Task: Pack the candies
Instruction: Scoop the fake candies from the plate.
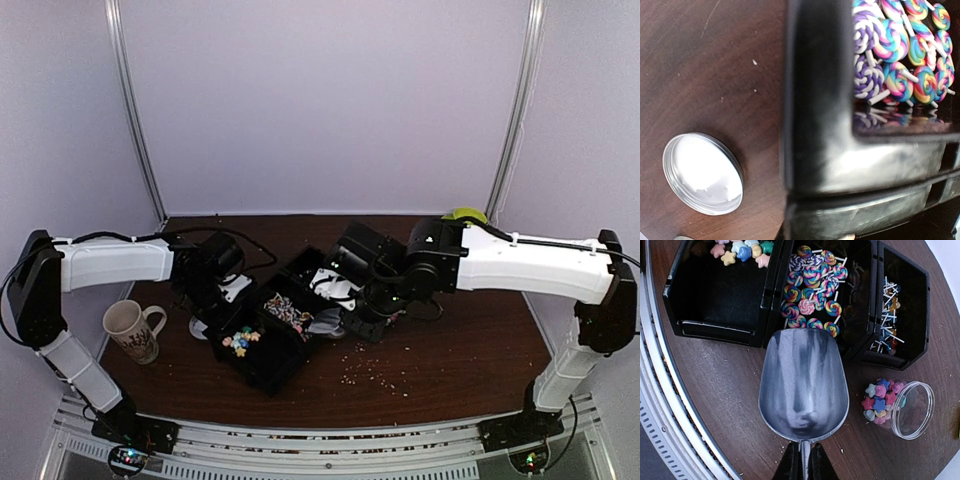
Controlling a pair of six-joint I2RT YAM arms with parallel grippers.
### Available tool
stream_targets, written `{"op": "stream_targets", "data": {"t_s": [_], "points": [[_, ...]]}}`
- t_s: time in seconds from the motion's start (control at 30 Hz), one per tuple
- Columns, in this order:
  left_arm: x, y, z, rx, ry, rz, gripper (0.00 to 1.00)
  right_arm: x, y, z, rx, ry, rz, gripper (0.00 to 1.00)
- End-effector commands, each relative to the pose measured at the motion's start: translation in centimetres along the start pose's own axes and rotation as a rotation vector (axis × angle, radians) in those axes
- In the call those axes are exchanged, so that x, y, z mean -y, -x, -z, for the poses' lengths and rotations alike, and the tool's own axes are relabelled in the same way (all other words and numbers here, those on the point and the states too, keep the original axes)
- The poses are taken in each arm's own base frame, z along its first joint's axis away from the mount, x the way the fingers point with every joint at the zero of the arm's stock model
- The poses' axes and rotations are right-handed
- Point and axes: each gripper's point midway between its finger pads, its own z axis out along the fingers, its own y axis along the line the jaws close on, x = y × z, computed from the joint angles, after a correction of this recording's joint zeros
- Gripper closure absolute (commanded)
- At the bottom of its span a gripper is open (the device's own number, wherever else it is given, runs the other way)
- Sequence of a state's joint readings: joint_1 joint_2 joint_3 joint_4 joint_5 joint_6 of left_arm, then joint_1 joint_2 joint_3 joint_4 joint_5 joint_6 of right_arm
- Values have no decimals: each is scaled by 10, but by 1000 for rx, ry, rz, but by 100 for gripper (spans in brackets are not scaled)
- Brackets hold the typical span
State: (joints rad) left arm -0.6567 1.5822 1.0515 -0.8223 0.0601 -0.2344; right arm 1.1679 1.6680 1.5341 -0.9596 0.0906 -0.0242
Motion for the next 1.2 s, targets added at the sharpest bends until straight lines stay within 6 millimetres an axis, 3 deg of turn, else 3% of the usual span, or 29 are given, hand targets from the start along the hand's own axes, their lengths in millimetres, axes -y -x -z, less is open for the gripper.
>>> {"op": "stream_targets", "data": {"t_s": [0.0,0.47,0.8,1.03,1.17], "points": [[9,47,19,203,-17,-20,100,5,-4,-6,-80,-50,6,100],[4,50,25,224,32,-28,100,20,12,-34,-189,-169,80,100],[3,49,23,216,34,-26,100,26,30,-12,-119,-171,82,100],[4,50,24,218,32,-28,100,23,18,-40,-208,-139,107,100],[3,51,26,226,39,-30,100,24,22,-52,-218,-138,109,100]]}}
